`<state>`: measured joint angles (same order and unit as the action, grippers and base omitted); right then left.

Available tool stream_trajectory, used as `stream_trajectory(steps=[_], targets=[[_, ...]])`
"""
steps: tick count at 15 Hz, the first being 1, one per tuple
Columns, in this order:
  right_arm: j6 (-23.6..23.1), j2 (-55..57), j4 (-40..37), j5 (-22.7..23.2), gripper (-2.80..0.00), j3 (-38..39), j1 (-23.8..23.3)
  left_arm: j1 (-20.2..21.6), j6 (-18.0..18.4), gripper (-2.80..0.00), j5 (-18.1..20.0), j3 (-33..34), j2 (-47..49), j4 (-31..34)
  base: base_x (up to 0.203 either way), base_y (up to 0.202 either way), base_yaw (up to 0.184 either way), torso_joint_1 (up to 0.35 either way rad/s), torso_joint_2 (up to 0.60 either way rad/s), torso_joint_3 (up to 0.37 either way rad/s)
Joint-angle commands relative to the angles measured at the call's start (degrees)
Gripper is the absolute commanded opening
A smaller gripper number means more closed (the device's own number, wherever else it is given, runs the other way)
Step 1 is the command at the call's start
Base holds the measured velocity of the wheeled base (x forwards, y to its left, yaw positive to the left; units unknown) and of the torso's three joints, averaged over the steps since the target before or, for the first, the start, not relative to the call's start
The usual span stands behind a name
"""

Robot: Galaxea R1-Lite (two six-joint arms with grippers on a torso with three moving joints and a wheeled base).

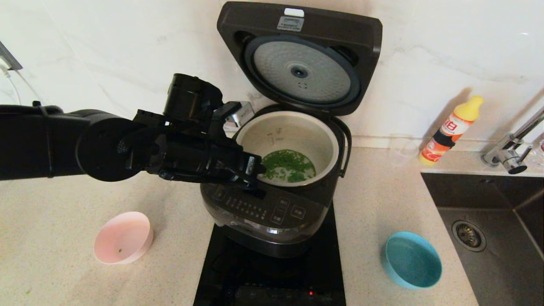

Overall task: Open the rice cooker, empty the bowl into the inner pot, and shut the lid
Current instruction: Close the rice cooker

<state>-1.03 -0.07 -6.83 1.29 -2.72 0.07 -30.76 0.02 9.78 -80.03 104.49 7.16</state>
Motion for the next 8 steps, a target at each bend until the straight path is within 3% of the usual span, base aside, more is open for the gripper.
stream_trajectory(steps=[1,2,6,8], targets=[[0.06,0.07,-0.03,0.03,-2.80,-0.01,0.01,0.00,-0.02,-2.80,-0.03,-0.34,0.30,0.93,0.000,0.000,0.000,0.000,0.00,0.000],[-0.03,0.07,-0.03,0.03,-2.80,-0.01,0.01,0.00,-0.02,-2.80,-0.41,-0.39,-0.11,2.04,0.000,0.000,0.000,0.000,0.00,0.000],[-0.03,0.07,-0.03,0.03,-2.80,-0.01,0.01,0.00,0.03,-2.80,-3.41,-3.46,-3.73,16.91,0.000,0.000,0.000,0.000,0.00,0.000],[-0.03,0.07,-0.03,0.03,-2.80,-0.01,0.01,-0.09,-0.20,-2.80,-3.27,-3.84,-4.63,18.90,0.000,0.000,0.000,0.000,0.00,0.000]])
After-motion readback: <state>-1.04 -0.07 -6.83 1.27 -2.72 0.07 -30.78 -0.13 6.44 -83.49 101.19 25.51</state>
